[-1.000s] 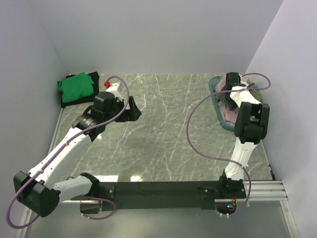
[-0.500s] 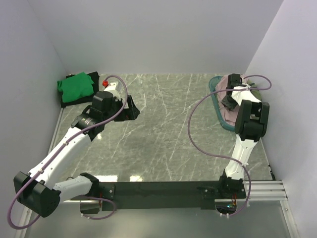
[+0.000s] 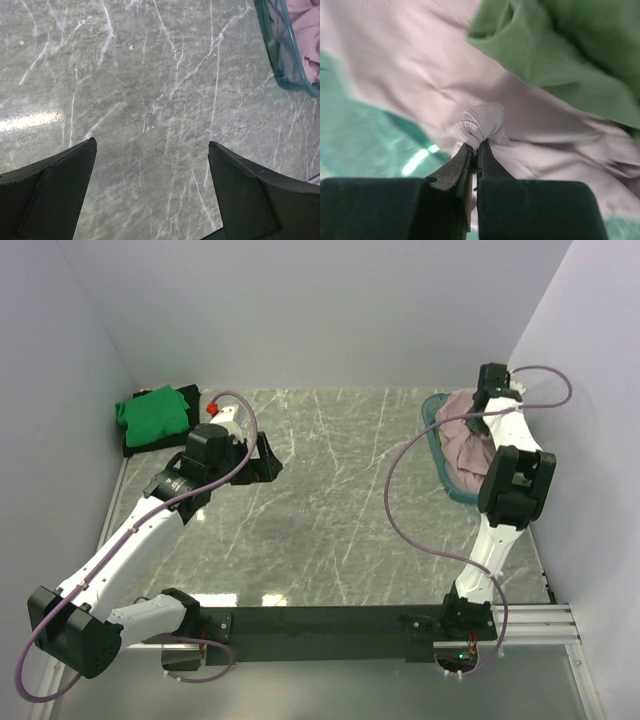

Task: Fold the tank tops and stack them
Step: Grab the tank top from the pile, then move the tank top to the center of the board

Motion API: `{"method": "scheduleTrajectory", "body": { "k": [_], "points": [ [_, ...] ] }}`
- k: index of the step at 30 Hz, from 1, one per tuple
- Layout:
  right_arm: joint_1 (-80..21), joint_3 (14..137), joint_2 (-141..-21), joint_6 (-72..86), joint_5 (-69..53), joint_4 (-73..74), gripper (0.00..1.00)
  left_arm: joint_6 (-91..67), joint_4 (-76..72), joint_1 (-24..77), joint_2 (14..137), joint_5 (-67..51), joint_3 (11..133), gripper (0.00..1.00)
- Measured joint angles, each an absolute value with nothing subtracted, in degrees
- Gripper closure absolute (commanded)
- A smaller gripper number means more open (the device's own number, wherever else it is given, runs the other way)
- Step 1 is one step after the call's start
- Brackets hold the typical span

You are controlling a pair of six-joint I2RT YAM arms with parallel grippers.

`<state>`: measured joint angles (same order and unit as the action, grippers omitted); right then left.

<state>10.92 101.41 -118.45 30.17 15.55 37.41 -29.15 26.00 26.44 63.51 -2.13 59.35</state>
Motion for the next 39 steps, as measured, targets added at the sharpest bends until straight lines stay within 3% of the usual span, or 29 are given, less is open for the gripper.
{"method": "scheduleTrajectory", "body": {
  "k": [14,22,31,39],
  "points": [
    [8.7,119.5,-99.0,28.3,16.4,42.7,1.00,-29.4,26.0,26.4,62.8,-1.5,59.4,0.01],
    [-10.5,133.5,-95.0,23.6,18.5,44.5,1.00,-29.7,25.9,26.3,57.8,2.8,59.2,0.01],
    [-29.9,127.0,-84.0,19.8,20.2,41.3,1.00,-31.4,26.0,25.3,53.6,8.8,59.2,0.01],
    [-41.3,104.6,-77.3,21.7,15.5,33.2,1.00,-33.9,25.9,24.8,52.2,10.4,59.2,0.00]
  ]
}}
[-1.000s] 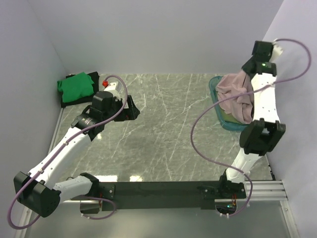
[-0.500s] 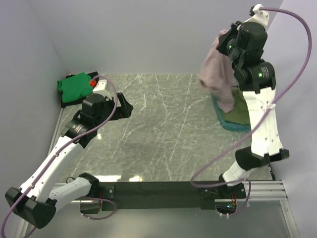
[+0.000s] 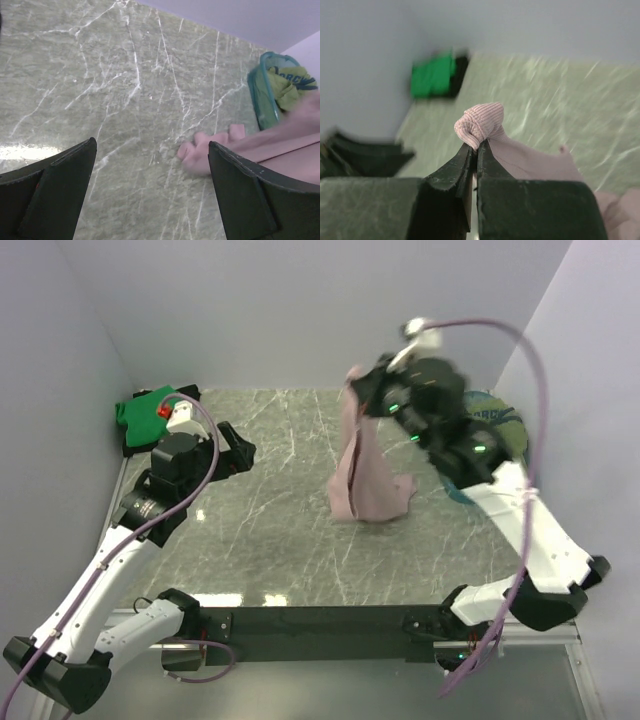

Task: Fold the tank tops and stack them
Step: Move the tank top to the center of the board

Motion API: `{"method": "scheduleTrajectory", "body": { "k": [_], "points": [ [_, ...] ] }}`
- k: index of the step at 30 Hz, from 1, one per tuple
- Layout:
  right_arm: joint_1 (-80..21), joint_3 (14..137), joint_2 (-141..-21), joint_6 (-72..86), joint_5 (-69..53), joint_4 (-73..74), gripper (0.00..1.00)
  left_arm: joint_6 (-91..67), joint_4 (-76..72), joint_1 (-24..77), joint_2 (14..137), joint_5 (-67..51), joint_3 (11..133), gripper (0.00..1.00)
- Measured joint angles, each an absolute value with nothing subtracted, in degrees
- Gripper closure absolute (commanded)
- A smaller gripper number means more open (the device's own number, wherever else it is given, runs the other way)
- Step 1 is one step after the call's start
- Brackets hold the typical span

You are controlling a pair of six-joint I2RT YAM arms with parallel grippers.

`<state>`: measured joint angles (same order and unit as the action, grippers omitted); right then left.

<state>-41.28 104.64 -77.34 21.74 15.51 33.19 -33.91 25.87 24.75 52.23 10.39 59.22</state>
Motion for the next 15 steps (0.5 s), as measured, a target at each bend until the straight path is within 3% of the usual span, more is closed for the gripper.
{"method": "scheduleTrajectory", "body": {
  "k": [6,9,10,13,15],
  "points": [
    [-51.9,92.0,-85.5,26.0,9.4,29.0,1.00,-37.5,24.7,24.2,51.5,10.4,57.5,0.03],
    [-55.7,89.5,-91.0,28.0,6.1,27.6,0.76,-40.7,24.8,23.0,51.4,10.6,55.7,0.06],
    [-56.8,88.7,-92.7,28.9,4.7,26.7,0.56,-41.8,24.8,22.6,51.4,10.9,54.9,0.07],
    [-57.9,85.8,-94.3,30.3,2.9,24.8,0.33,-45.3,25.1,19.7,50.6,10.9,51.1,0.11],
    [-57.8,84.2,-93.9,31.0,3.5,24.7,0.27,-46.7,25.3,17.9,50.4,10.8,49.2,0.13]
  ]
}}
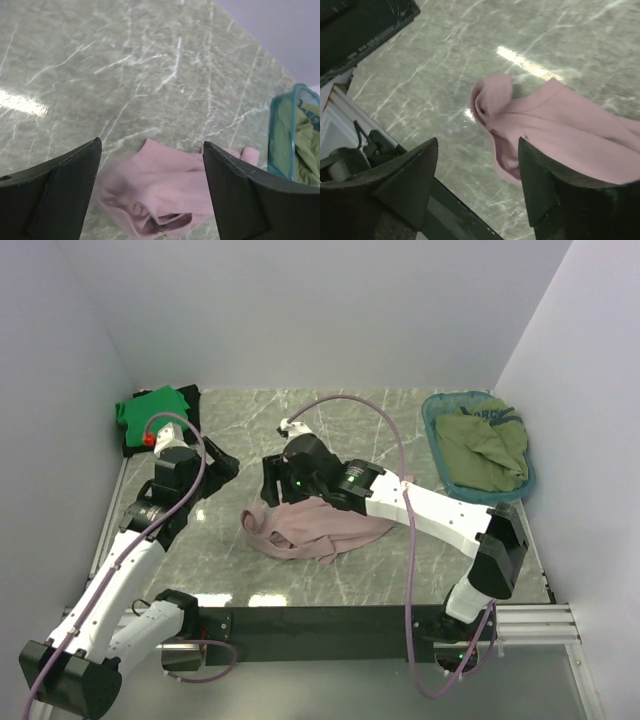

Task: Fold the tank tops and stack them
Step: Move the tank top to the center of the board

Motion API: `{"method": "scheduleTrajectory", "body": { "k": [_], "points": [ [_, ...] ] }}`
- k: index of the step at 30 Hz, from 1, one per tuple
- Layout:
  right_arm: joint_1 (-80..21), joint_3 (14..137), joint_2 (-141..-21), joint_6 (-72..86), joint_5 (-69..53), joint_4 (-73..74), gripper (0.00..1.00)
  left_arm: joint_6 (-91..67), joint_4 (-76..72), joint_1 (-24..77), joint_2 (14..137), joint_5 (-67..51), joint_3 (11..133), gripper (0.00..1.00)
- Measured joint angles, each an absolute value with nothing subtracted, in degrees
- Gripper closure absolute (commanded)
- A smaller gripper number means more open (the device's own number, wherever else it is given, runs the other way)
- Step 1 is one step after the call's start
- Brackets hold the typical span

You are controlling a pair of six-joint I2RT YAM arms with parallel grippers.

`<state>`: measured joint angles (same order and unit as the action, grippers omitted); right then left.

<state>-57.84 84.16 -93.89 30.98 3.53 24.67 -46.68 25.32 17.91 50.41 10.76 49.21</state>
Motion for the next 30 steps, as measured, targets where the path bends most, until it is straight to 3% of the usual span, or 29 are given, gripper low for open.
{"method": "scheduleTrajectory", "body": {
  "k": [6,12,20,30],
  "points": [
    [-57.6,77.5,-87.0,32.3,8.0,24.1,0.26,-47.8,24.4,16.8,53.2,7.9,45.8,0.16],
    [-58.6,62.1,-78.1,38.5,9.6,23.1,0.34,-47.8,22.7,16.7,57.5,3.3,41.6,0.20],
    [-66.3,55.3,-85.4,47.3,8.2,22.7,0.33,-47.9,21.1,16.7,61.3,1.7,39.3,0.23],
    [-64.8,55.4,-91.5,52.8,10.8,18.5,0.29,-48.0,20.5,16.7,61.5,2.7,39.0,0.24]
  ]
}}
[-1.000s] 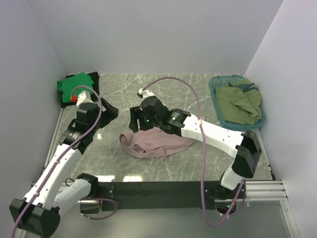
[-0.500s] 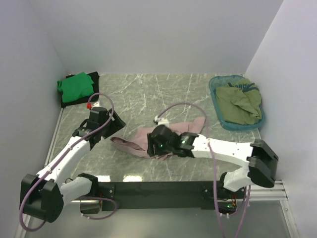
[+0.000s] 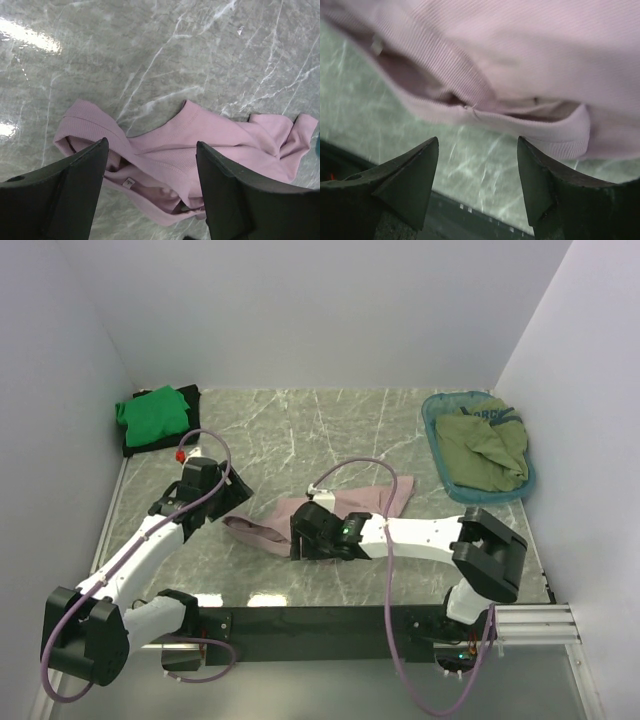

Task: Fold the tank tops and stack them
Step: Move the tank top to the center of the board, then flatten the tank top out

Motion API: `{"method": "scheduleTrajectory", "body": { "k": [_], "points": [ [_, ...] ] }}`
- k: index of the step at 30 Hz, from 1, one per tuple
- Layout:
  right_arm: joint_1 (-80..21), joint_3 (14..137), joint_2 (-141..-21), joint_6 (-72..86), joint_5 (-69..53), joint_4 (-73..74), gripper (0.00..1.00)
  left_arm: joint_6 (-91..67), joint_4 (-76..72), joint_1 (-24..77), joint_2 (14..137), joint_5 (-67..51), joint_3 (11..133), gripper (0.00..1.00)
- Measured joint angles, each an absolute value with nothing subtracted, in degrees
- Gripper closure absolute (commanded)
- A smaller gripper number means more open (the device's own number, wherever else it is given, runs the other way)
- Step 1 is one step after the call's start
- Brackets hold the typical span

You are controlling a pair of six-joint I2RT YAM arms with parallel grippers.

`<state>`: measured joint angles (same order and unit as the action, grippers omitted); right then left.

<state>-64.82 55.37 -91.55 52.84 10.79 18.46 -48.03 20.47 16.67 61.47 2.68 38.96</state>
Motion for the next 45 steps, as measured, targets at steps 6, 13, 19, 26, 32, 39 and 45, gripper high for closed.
{"method": "scheduleTrajectory", "body": {
  "k": [6,13,19,26,32,39,45],
  "points": [
    [-62.4,55.5,-93.3,55.7,13.8,17.7,0.28,-48.8,20.3,16.7,61.5,3.4,38.4,0.23],
    [-61.5,55.2,-94.1,57.3,15.2,16.6,0.44,-49.1,19.4,16.7,62.5,3.9,37.3,0.24],
    [-61.4,52.9,-95.2,57.6,15.0,15.8,0.44,-50.0,19.3,16.7,62.6,4.8,35.8,0.24],
    [-61.2,52.4,-96.7,57.1,14.8,13.7,0.77,-50.9,19.4,16.7,62.3,5.9,35.7,0.24],
    [-59.6,49.6,-93.9,56.8,15.0,13.9,1.00,-51.6,19.6,16.7,61.7,6.4,35.5,0.24],
    [-57.1,48.5,-79.5,53.5,17.7,22.9,1.00,-51.7,19.5,16.6,61.7,5.9,34.2,0.30],
    [-58.0,49.8,-70.4,49.6,17.1,28.6,1.00,-51.6,17.8,16.6,61.8,2.5,31.1,0.32]
  ]
}}
